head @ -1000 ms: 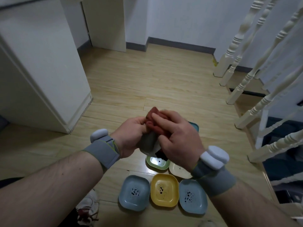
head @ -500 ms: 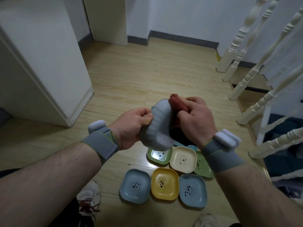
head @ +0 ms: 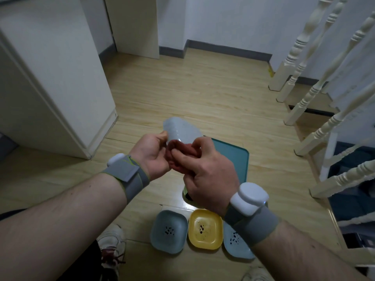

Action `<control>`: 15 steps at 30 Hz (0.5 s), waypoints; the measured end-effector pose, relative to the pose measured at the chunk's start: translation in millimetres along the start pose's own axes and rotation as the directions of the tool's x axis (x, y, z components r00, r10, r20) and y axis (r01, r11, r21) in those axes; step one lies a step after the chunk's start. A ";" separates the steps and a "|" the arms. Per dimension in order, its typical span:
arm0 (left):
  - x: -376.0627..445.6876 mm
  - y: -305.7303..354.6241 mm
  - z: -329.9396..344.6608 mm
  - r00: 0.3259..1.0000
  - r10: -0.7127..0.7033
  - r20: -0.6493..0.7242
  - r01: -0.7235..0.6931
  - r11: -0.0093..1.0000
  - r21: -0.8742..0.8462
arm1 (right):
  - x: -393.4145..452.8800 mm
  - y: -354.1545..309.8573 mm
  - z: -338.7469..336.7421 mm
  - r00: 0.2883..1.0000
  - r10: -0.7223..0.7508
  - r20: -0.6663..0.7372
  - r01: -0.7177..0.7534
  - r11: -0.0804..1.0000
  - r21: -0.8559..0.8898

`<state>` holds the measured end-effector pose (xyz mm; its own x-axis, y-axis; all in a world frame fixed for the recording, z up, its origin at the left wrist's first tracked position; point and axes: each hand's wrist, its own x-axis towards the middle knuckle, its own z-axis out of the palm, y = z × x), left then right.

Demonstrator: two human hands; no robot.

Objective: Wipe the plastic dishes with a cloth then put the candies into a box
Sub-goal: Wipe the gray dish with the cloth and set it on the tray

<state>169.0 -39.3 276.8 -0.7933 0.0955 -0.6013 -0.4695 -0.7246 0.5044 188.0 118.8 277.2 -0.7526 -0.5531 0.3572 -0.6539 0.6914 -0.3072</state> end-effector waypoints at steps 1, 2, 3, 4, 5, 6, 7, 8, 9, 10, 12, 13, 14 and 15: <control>1.3 2.2 -1.0 1.000 -0.004 -0.011 0.004 1.000 -0.017 | -0.3 1.2 1.9 1.000 -0.012 -0.014 0.012 1.000 0.003; 0.7 4.6 -0.7 1.000 -0.003 -0.012 0.002 0.999 -0.044 | 0.1 3.5 2.6 0.999 -0.023 -0.038 0.023 1.000 0.007; 0.0 7.8 -0.7 1.000 0.005 -0.016 -0.006 0.997 -0.073 | 0.6 6.4 2.7 0.997 -0.035 -0.067 0.035 0.999 0.007; -0.3 11.6 -1.0 1.000 0.016 -0.022 -0.019 0.994 -0.106 | -0.1 9.1 2.5 0.995 -0.042 -0.094 0.042 0.999 0.007; -0.8 15.9 -1.2 0.999 0.033 -0.022 -0.035 0.990 -0.138 | -1.3 12.2 2.8 0.992 -0.040 -0.124 0.042 0.999 0.014; -0.7 20.2 -1.4 0.999 0.046 -0.025 -0.050 0.985 -0.164 | -2.8 15.8 3.2 0.989 -0.022 -0.148 0.026 0.999 0.030; -0.6 24.2 -2.4 0.998 0.056 -0.032 -0.061 0.981 -0.183 | -4.1 19.1 4.5 0.986 0.020 -0.168 -0.009 0.998 0.062; -0.6 27.3 -3.1 0.997 0.065 -0.036 -0.071 0.979 -0.192 | -4.9 22.0 5.7 0.980 0.089 -0.176 -0.069 0.991 0.116; -1.1 28.4 -3.1 0.997 0.072 -0.037 -0.078 0.978 -0.192 | -5.8 25.0 7.5 0.969 0.171 -0.178 -0.136 0.972 0.191; -2.0 28.4 -3.4 0.997 0.075 -0.037 -0.080 0.979 -0.188 | -6.2 26.7 9.4 0.953 0.247 -0.176 -0.194 0.943 0.270; -1.9 25.5 -3.7 0.996 0.075 -0.038 -0.081 0.981 -0.177 | -4.2 27.5 11.5 0.914 0.371 -0.163 -0.281 0.871 0.403; -2.1 23.7 -3.6 0.997 0.074 -0.030 -0.078 0.983 -0.166 | -2.7 29.0 12.4 0.892 0.429 -0.144 -0.322 0.825 0.465; -2.5 22.5 -2.4 0.997 0.072 -0.021 -0.075 0.985 -0.154 | -0.7 31.9 13.2 0.865 0.490 -0.108 -0.368 0.765 0.530; -2.9 21.1 -2.8 0.997 0.071 -0.016 -0.073 0.987 -0.140 | 1.2 35.0 13.7 0.836 0.545 -0.059 -0.412 0.696 0.589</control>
<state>162.5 -56.8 287.5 -0.8183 0.0324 -0.5739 -0.3516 -0.8181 0.4551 163.2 136.0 254.8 -0.9813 -0.0580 0.1837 -0.1905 0.4353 -0.8799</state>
